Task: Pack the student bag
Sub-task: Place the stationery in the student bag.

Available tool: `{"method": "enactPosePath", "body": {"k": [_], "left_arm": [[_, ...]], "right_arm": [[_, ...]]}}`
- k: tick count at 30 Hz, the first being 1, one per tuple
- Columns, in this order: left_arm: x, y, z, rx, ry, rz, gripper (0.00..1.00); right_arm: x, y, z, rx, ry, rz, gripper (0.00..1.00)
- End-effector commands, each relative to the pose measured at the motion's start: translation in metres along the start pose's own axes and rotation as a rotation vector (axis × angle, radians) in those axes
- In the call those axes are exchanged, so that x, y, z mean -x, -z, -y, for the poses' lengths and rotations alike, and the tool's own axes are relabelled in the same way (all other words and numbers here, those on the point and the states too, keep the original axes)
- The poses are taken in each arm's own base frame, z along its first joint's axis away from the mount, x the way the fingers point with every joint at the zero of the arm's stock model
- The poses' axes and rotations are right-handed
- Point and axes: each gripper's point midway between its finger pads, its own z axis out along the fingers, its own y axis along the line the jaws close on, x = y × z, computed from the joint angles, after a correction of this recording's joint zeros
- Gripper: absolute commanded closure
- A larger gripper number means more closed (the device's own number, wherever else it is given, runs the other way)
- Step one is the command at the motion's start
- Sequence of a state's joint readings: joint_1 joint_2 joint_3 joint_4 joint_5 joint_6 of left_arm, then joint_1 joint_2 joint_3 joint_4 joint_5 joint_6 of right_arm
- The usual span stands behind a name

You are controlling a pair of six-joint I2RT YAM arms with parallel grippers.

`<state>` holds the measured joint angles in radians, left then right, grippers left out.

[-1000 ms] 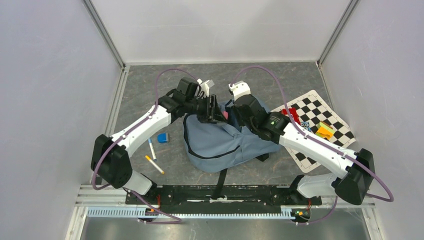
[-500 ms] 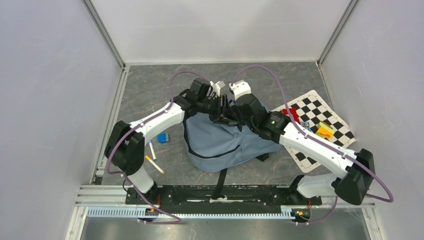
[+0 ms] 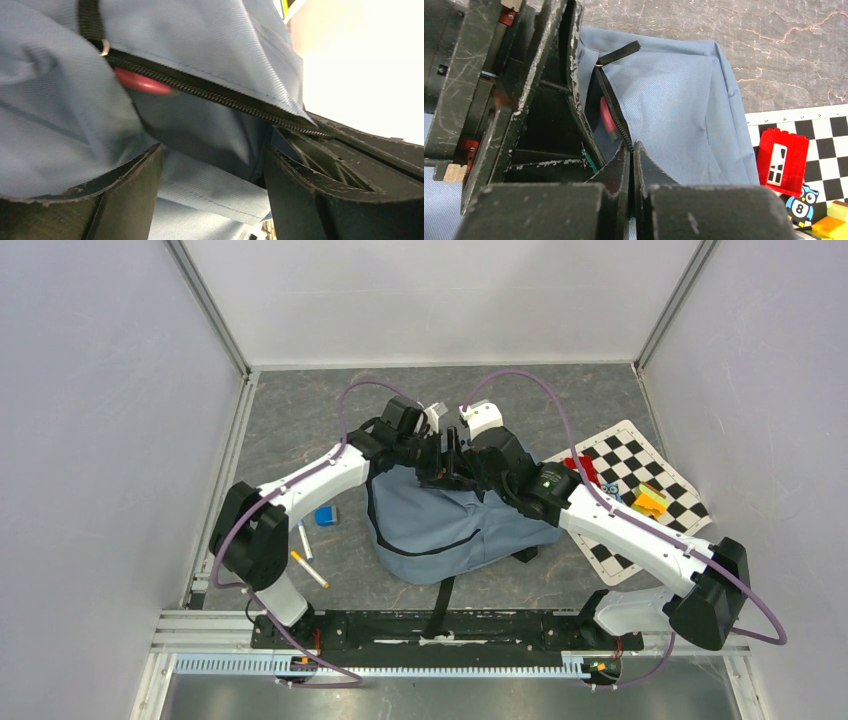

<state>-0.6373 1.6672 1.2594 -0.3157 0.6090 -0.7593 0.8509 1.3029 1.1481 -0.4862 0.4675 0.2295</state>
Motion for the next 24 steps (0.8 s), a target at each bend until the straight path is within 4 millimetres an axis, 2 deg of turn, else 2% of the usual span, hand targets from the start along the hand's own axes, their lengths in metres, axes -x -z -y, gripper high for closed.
{"method": "enactPosePath", "body": {"k": [1,5,8,12,16,19,24], "left_arm": [[0.020,0.030,0.016,0.054,-0.135,0.144,0.21],[0.029,0.065,0.009,0.172,-0.231,0.266,0.12],[0.035,0.095,-0.015,0.334,-0.243,0.310,0.06],[0.037,0.146,-0.077,0.577,-0.029,0.387,0.00],[0.030,0.184,-0.125,0.684,0.158,0.480,0.00],[0.010,0.202,-0.168,0.827,0.252,0.450,0.00],[-0.015,0.215,-0.226,0.987,0.315,0.363,0.00]], "right_arm": [[0.050,0.013,0.012,-0.024,-0.076,0.154,1.00],[0.049,0.013,0.012,-0.026,-0.084,0.157,1.00],[0.049,0.014,0.013,-0.026,-0.089,0.160,1.00],[0.047,0.016,0.016,-0.031,-0.089,0.163,1.00],[0.045,0.016,0.017,-0.030,-0.087,0.164,1.00],[0.046,0.017,0.017,-0.028,-0.090,0.169,1.00],[0.046,0.017,0.017,-0.018,-0.090,0.169,1.00]]}}
